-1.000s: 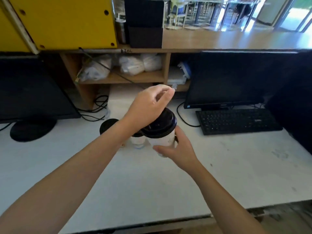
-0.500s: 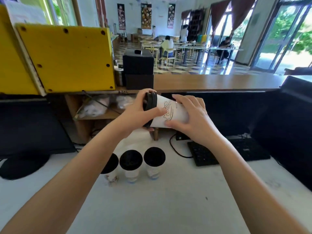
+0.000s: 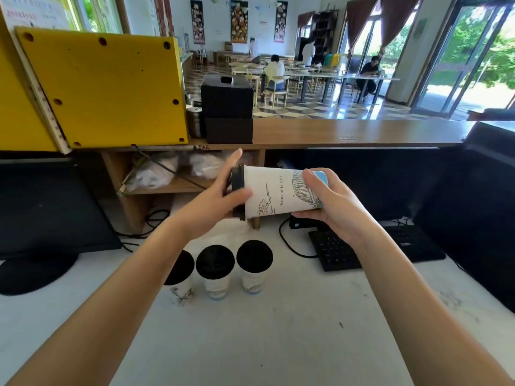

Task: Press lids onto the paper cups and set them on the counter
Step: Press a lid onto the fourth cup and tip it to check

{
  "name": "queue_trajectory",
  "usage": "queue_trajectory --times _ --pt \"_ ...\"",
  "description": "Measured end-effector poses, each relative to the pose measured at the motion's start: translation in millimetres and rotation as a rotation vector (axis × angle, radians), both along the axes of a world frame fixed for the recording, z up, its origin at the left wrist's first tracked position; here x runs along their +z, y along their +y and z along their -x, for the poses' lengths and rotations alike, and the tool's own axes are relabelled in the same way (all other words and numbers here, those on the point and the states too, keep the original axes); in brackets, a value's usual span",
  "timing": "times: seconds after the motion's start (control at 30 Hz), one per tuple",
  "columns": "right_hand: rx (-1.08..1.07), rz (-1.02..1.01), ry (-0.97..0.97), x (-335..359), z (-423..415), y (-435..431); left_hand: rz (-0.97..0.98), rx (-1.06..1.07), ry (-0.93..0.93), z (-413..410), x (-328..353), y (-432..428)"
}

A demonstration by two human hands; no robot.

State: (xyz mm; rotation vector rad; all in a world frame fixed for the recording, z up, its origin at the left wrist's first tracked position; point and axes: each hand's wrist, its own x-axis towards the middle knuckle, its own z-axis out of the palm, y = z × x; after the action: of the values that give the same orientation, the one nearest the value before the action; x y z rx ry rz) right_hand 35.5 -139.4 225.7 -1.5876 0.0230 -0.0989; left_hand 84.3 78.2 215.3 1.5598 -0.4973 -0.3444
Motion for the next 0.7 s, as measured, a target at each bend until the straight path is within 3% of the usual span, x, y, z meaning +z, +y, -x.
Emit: queue_trajectory --times 0.1,0.23,0.37,0.57,0.63,0.7 --pt "0.016 0.049 -0.084 1 -2 2 0.100 -0.081 0.272 -6 0 4" --pt "0.111 0.142 -0.172 -4 -7 2 0.143 0.017 0.388 -8 5 2" --pt "0.187 0.047 -0.143 -12 -12 -2 0.116 0.140 0.234 -8 2 -2" --pt "0.187 -0.082 0.218 -14 -19 4 -0.054 0.223 -0.268 0 -6 1" --pt "0.203 -0.143 0.194 -14 -19 7 -0.080 0.165 -0.349 1 -6 4" --pt "0.191 -0.226 0.118 -18 -20 8 -0.081 0.090 -0.316 0 -5 7"
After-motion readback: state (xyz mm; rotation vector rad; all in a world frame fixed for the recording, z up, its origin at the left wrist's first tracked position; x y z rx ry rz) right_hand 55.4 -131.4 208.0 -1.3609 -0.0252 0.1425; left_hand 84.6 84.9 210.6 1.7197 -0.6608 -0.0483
